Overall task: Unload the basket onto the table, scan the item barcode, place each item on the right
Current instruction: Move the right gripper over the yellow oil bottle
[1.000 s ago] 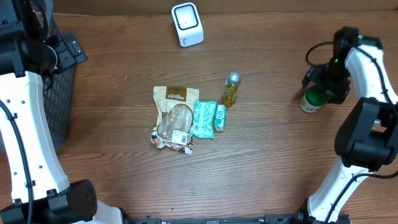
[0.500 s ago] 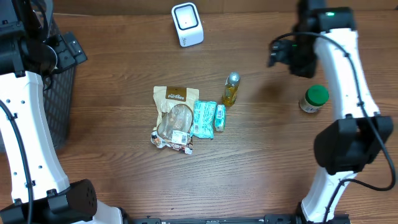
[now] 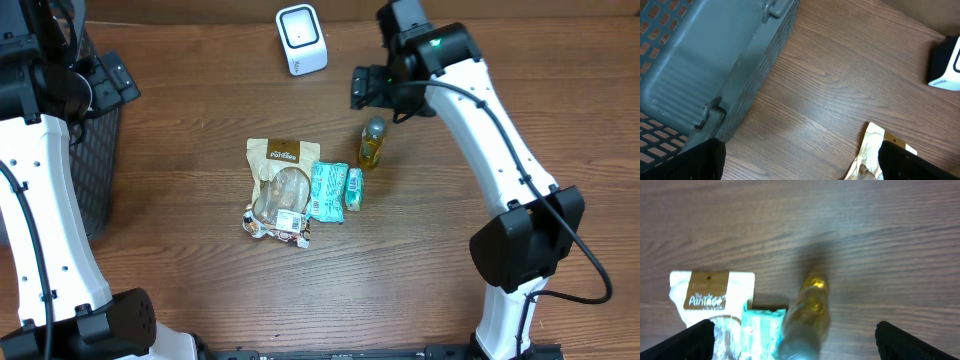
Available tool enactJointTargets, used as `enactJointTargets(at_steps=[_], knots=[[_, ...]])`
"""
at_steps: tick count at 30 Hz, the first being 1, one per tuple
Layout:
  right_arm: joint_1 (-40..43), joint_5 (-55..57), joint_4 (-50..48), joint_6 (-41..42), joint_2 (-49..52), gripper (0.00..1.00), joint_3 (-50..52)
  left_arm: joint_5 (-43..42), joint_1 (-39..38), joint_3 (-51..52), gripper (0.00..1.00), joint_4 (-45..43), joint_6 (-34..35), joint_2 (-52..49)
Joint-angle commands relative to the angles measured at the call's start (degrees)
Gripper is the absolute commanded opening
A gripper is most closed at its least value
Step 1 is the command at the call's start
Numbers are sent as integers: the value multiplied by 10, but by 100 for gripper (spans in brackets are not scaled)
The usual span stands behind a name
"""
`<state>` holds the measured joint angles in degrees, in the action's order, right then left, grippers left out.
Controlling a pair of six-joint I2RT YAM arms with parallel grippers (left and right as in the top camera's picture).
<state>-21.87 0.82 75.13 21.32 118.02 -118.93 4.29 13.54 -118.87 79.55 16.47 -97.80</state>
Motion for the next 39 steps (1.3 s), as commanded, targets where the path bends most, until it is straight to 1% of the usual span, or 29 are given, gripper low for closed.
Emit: enactJointTargets(at_steps=[1,4,7,10,12,15,19,22,39], knots=[[-10,19,10,30,-23,100,-11,-3,0,-4,100,-1,-2,-3],[-11,7,13,61,-23,100,-10,-3,0,-4,100,-1,-2,-3],[-11,2,25,67,-23,100,-10,-3,0,-4,100,-1,-2,-3],[-10,4,37,93,-23,100,-10,-3,0,-4,99,-1,-2,-3],[-10,6,38,106,-23,97,-10,-3,0,-4,100,-1,-2,-3],[-13,11,36,117,-22,96,-10,-3,0,-4,100,-1,-2,-3],[-14,32,40,118,-19,91,-10,-3,0,-4,100,-1,-2,-3],[-14,37,45,132,-14,91,-10,-3,0,-4,99,-1,-2,-3],[-21,36,63,132,55,92,-10,-3,0,-4,99,-1,-2,-3]])
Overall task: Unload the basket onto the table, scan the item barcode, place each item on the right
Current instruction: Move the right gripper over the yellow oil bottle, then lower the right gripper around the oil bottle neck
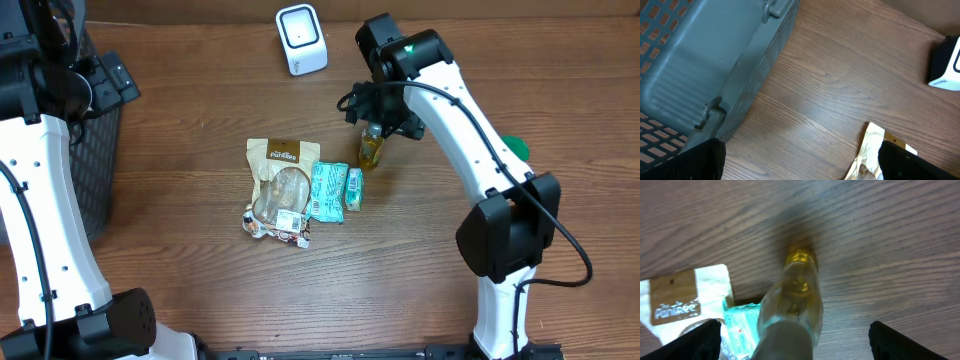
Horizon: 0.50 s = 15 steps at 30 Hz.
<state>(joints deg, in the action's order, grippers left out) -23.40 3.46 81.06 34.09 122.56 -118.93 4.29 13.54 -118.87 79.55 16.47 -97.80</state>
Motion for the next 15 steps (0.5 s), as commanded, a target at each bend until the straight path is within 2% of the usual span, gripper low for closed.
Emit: enactJointTargets(at_steps=[1,15], knots=[[-5,10,5,5,12,92,-10,-3,0,-4,99,-1,-2,-3],[-7,3,4,23,14,87,7,-3,0,-4,99,-1,-2,-3]])
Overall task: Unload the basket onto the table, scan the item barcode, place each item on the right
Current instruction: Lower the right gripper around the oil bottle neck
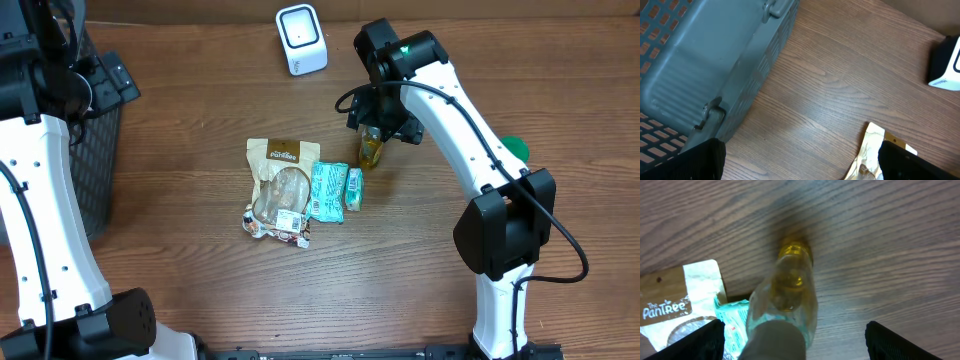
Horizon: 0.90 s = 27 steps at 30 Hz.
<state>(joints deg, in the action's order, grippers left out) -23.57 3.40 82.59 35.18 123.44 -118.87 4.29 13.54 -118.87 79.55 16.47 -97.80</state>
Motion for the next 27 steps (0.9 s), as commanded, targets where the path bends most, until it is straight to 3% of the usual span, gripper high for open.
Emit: enactJointTargets(at_steps=[1,10,27], knots=[[-5,4,-15,13,5,87,9,-3,0,-4,100,-1,-2,-3],[-5,4,-43,24,6,86,34,-3,0,-4,100,-1,-2,-3],[-5,4,-40,23,6,62,34,-3,0,-4,99,-1,-2,-3]])
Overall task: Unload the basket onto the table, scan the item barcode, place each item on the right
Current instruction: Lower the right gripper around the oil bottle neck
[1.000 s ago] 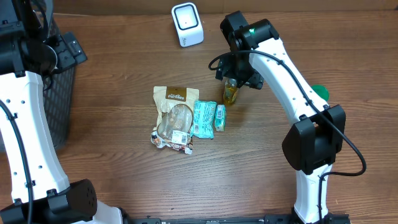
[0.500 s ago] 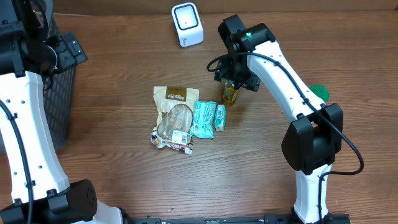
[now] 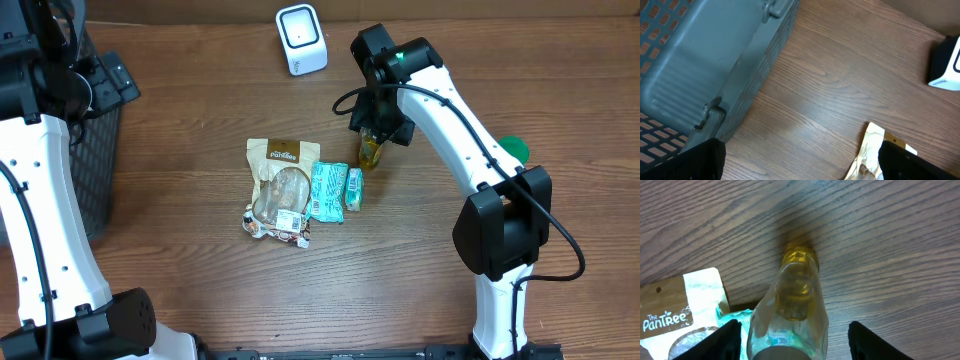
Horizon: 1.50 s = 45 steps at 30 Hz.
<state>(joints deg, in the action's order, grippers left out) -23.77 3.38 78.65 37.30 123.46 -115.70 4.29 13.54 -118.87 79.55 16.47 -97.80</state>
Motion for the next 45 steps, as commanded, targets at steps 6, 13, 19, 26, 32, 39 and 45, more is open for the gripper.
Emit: enactJointTargets(at_steps=[6,13,19,26,32,39,45], knots=[[-3,4,4,1,5,52,2,-3,0,-4,100,-1,-2,-3],[-3,4,14,-64,5,45,2,-3,0,-4,99,-1,-2,-3],[-3,4,15,-155,5,45,2,-3,0,-4,100,-1,-2,-3],[-3,5,20,-213,5,50,2,-3,0,-4,100,-1,-2,-3],[-3,10,10,-195,5,68,2,-3,0,-4,100,-1,-2,-3],[-3,8,10,-130,5,54,2,-3,0,-4,100,-1,-2,-3],[-3,9,13,-136,5,33,2,-3,0,-4,100,-1,-2,-3]])
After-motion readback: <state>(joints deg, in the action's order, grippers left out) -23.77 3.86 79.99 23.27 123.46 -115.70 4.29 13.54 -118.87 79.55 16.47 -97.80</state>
